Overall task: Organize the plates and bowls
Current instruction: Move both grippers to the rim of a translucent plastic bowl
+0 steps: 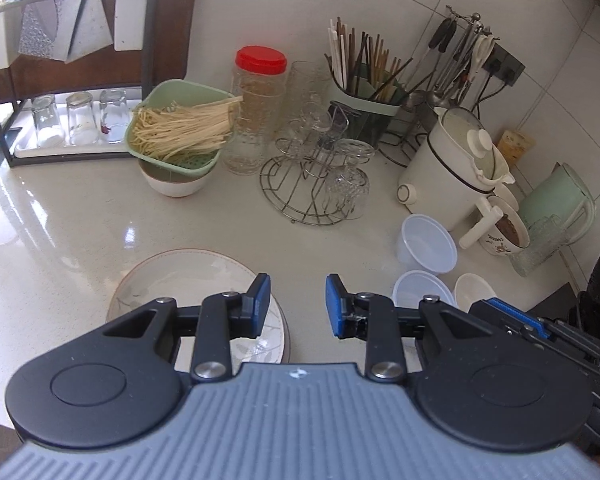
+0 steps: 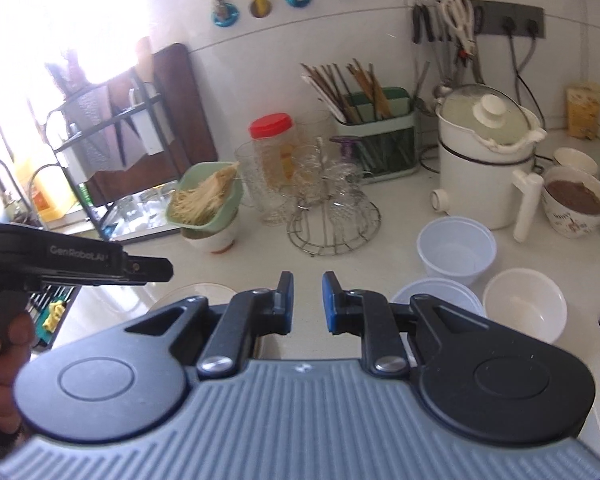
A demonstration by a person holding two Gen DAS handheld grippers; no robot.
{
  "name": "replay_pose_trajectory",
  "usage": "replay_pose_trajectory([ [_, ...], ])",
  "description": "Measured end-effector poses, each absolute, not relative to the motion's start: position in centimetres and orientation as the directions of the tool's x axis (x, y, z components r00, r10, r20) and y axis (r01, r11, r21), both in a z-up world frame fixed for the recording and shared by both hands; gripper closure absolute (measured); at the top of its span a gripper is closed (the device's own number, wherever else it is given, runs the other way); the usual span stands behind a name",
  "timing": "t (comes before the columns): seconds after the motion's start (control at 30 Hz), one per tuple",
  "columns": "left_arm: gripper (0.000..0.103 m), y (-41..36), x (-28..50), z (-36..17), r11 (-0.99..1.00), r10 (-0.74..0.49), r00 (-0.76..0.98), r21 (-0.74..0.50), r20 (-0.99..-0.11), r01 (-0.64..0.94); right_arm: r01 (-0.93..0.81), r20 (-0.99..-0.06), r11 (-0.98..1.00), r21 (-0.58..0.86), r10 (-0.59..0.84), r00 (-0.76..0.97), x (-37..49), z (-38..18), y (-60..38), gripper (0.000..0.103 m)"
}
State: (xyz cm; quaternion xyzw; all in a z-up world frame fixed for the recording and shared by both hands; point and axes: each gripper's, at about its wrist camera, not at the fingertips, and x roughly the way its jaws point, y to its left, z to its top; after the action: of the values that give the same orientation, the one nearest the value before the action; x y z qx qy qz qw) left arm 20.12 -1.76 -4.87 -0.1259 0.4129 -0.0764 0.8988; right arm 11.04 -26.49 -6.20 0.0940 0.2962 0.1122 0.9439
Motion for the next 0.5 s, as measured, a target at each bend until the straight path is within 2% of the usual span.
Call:
replay_pose_trajectory([
  [0.23, 0.069, -1.6, 21.3, -5.5, 0.947, -0.294, 0.629, -0.308, -0.719, 0.091, -0.056, -0.551, 0.964, 0.26, 0.196, 0.811, 10.6, -6.5, -27.0, 0.084],
  [0.5, 0.069, -2.3, 21.6, -5.9, 0.924, -0.383, 0.617, -0.302, -0.688, 0.237, 0.091, -0.588, 0.959, 0.267, 0.088, 0.804, 9.8, -7.2, -27.1, 0.084],
])
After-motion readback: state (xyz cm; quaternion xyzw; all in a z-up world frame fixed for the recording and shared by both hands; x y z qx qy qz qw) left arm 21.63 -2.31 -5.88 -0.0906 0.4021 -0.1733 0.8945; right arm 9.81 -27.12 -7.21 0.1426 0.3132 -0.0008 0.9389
